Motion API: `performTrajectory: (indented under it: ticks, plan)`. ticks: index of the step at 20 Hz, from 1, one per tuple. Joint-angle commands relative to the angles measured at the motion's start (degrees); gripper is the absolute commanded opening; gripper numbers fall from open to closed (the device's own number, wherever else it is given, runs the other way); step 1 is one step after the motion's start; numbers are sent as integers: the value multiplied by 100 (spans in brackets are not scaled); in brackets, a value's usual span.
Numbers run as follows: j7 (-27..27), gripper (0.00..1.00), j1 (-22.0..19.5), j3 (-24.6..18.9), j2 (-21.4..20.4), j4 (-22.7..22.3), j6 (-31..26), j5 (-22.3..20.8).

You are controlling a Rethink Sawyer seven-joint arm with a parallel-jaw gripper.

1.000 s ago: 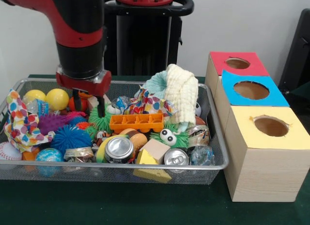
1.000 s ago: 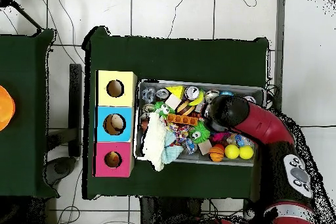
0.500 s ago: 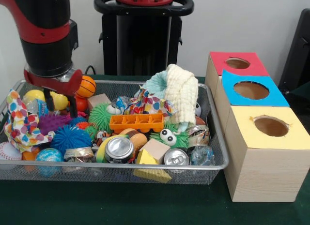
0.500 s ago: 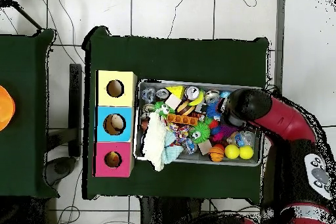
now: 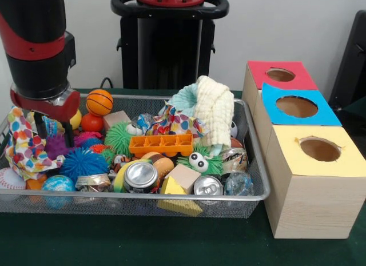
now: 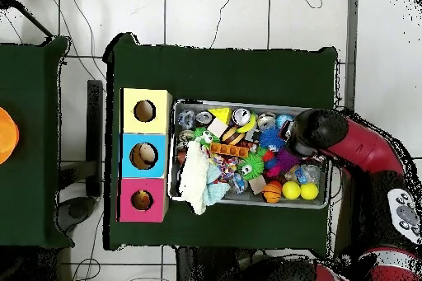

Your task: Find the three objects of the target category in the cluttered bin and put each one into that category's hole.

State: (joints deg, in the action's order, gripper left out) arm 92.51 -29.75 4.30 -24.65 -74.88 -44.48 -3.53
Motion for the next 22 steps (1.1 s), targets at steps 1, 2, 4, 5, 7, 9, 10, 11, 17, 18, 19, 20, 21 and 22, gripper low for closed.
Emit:
performTrajectory:
  ticks: [1,2,4,5,7,9,10,11,17,18,19,20,21,22]
  plan:
    - [-344,100,-111,-543,602,272,-577,-273]
    - [-350,100,-119,-560,639,294,-565,-275]
    - [-321,100,-101,-549,687,356,-567,-281]
    - [-302,100,-95,-543,713,372,-575,-271]
    - [-285,100,-92,-541,733,348,-544,-259]
    - [-261,100,-72,-534,755,372,-531,-251]
    - [-243,100,-62,-528,752,363,-521,-243]
    - [-226,100,-51,-523,750,354,-511,-235]
    - [-157,100,-20,-532,764,285,-423,-198]
    - [-147,100,-12,-531,760,271,-419,-194]
    - [-138,100,-5,-529,756,258,-415,-191]
    - [-127,100,-2,-530,747,236,-397,-187]
    - [-108,100,4,-526,740,219,-384,-182]
    - [-102,100,2,-528,731,195,-366,-179]
